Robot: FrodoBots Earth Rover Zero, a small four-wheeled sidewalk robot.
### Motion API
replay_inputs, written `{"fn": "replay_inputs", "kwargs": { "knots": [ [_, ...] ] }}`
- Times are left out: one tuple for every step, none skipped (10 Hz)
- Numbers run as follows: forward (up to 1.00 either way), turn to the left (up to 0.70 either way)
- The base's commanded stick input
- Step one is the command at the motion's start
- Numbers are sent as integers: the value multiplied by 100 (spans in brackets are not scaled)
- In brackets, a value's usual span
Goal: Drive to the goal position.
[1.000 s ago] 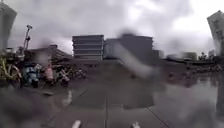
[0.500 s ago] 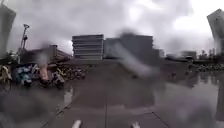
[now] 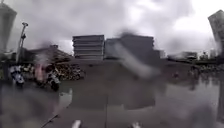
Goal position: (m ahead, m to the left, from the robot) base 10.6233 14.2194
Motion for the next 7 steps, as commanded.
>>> {"fn": "replay_inputs", "kwargs": {
  "knots": [
    [70,1],
    [70,2],
    [70,24],
    [70,19],
    [70,2],
    [70,0],
    [70,0]
  ]
}}
